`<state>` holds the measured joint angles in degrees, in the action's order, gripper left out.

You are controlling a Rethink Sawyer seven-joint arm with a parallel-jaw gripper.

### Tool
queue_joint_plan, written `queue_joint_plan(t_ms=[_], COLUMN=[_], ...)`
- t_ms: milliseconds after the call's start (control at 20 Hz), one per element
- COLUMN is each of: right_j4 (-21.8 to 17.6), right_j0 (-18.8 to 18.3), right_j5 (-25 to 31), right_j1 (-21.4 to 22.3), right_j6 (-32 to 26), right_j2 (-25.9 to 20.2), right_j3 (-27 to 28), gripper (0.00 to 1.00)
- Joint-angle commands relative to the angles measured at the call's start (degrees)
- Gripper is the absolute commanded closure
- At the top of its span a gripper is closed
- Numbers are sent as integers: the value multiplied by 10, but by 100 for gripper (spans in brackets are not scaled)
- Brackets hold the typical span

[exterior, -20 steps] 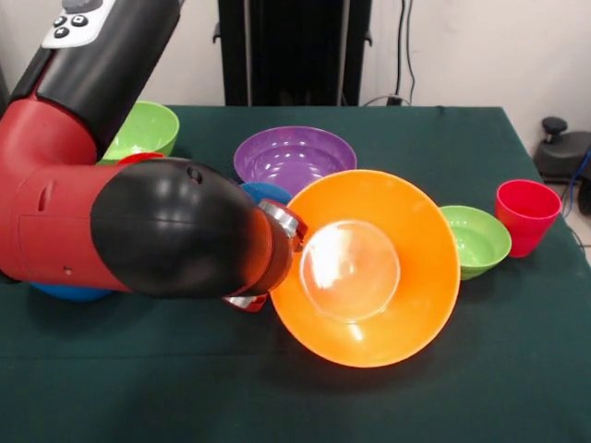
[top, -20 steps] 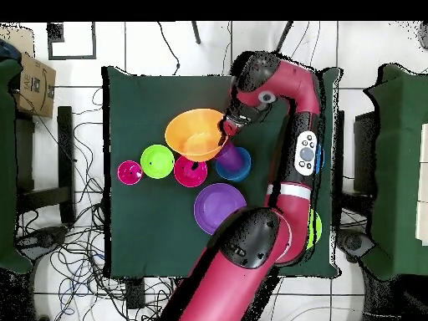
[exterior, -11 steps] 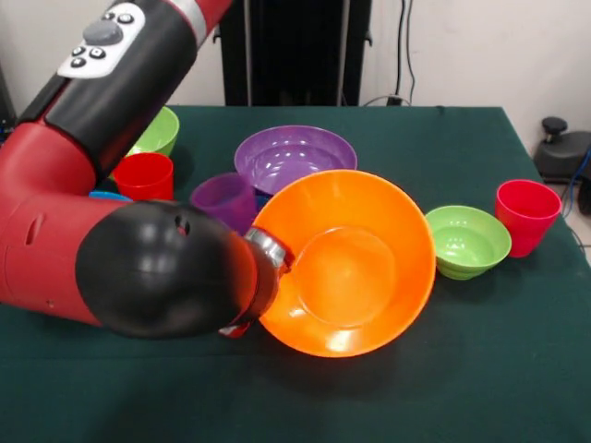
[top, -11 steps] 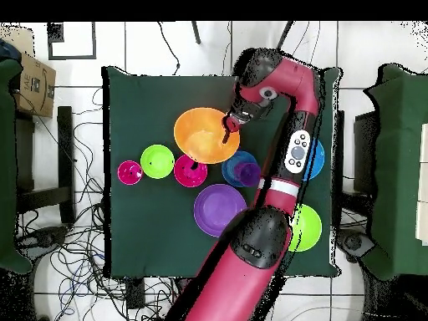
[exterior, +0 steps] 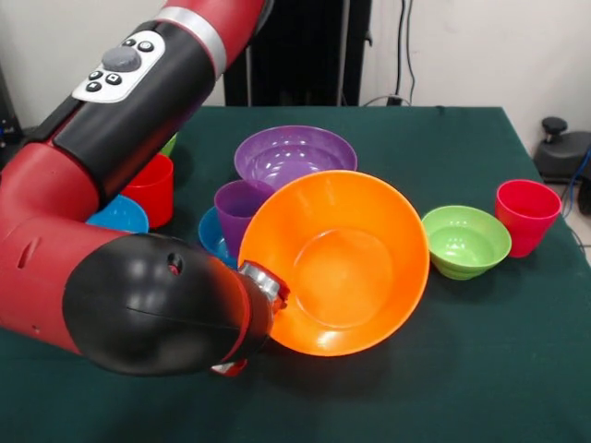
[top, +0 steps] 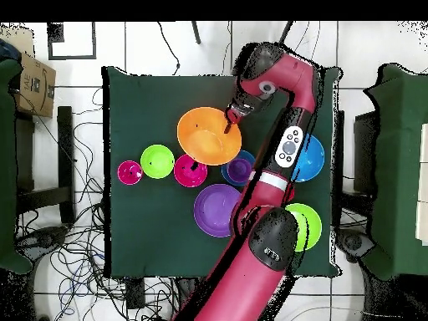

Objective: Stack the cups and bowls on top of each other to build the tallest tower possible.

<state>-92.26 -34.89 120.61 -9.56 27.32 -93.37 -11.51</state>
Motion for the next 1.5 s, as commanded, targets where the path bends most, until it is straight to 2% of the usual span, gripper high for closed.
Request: queue_joint_plan(t_ms=[50, 700, 900, 1150, 1500], right_j4=[-170, -253, -260, -260, -286], right_j0=[5, -3, -8, -18, -21], right_j5=[-195, -204, -207, -180, -158], right_j1=[-58, -66, -68, -66, -66], right_j6=[-211, -211, -200, -180, -177], right_j2=[-93, -164, -175, -199, -225], right_j3=[30, 30, 28, 31, 34], gripper=[0, 0, 0, 0, 0])
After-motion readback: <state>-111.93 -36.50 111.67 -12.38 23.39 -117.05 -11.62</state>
